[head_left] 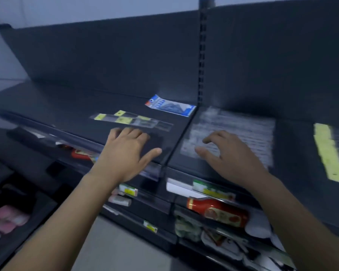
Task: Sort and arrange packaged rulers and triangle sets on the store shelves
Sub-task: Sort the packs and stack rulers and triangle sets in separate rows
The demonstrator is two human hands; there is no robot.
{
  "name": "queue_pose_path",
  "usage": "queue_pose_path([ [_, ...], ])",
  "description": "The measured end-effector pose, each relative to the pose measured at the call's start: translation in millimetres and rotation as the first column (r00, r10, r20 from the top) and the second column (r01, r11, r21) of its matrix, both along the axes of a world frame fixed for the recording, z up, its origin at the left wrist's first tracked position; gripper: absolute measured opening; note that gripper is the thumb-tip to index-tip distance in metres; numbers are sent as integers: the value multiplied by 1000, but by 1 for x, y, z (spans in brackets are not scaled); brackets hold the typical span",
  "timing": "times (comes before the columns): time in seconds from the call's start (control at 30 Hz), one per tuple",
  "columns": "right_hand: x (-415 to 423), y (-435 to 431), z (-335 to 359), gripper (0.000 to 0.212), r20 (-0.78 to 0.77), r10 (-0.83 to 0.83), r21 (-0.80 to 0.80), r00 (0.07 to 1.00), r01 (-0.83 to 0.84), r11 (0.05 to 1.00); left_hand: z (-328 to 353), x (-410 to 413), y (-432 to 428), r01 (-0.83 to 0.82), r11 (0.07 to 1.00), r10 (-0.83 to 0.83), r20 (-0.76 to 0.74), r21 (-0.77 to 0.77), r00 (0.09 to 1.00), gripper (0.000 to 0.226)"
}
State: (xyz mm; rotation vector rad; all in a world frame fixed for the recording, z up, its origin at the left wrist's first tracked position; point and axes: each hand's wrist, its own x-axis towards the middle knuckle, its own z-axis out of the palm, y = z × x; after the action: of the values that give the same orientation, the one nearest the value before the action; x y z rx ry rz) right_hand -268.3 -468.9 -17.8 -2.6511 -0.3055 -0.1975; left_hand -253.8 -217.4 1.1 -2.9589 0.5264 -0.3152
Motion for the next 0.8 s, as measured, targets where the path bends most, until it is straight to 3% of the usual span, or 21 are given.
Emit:
queue_pose_path([
  [0.2,40,96,0,52,-22,18,-25,1000,-19,1000,-17,30,122,-84,996,84,-80,6,993,57],
  [0.43,111,153,-4,49,-52,-12,-115,999,6,993,-27,104,182,-77,997,74,-80,-28,994,49],
  [0.63,183,184,-19,46,-126,-141,-240,982,108,965,-32,186,203,43,998,-48,-113,-48,992,37],
  [0.8,210,202,-20,37,-202,-298,-309,933,228,923,-34,247,204,223,955,-267,-244,-193,932,39],
])
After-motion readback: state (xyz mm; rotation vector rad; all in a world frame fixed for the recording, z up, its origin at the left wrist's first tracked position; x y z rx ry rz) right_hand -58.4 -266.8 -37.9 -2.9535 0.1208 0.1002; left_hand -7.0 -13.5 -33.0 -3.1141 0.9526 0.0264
